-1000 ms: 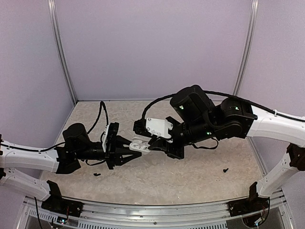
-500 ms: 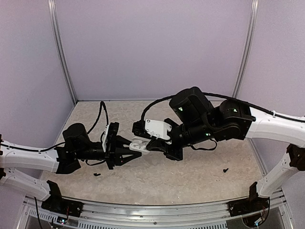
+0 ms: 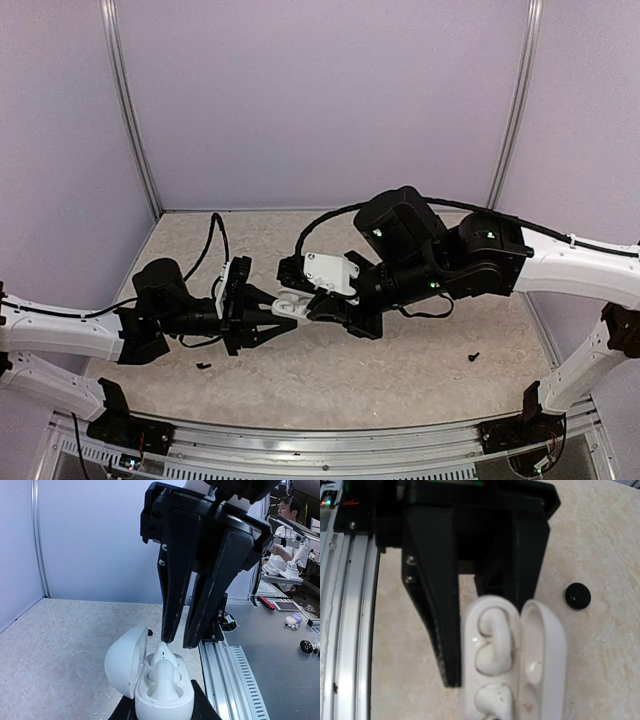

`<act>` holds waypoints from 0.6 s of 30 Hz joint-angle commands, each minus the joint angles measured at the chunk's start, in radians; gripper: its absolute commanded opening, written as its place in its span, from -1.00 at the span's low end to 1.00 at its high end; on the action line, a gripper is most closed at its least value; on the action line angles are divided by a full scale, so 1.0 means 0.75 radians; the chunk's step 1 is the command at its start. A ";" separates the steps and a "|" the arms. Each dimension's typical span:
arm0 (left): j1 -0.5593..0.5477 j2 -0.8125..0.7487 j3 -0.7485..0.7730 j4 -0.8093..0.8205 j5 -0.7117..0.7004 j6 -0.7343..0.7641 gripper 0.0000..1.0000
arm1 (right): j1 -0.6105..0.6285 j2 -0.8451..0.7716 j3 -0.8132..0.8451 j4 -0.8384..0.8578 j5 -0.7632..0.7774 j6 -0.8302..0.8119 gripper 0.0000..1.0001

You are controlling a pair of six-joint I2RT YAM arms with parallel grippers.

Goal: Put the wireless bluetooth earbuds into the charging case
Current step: Insert the right earbud into the right side groove of the charging case.

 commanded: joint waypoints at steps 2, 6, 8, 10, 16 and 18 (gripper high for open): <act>-0.010 -0.005 0.039 0.072 0.011 -0.008 -0.77 | 0.007 -0.073 0.000 0.063 -0.024 0.013 -0.62; -0.010 -0.002 0.044 0.072 0.012 -0.009 -0.77 | 0.007 -0.125 -0.022 0.108 -0.040 0.012 -0.42; -0.010 0.000 0.046 0.072 0.012 -0.010 -0.77 | 0.002 -0.154 -0.055 0.138 -0.040 0.008 -0.25; -0.010 0.000 0.050 0.070 0.015 -0.011 -0.77 | -0.010 -0.169 -0.077 0.164 -0.038 0.012 -0.10; -0.010 0.000 0.058 0.066 0.021 -0.009 -0.77 | -0.038 -0.150 -0.111 0.201 -0.049 0.011 0.49; -0.010 0.003 0.062 0.068 0.023 -0.008 -0.77 | -0.052 -0.142 -0.128 0.224 -0.076 0.006 0.67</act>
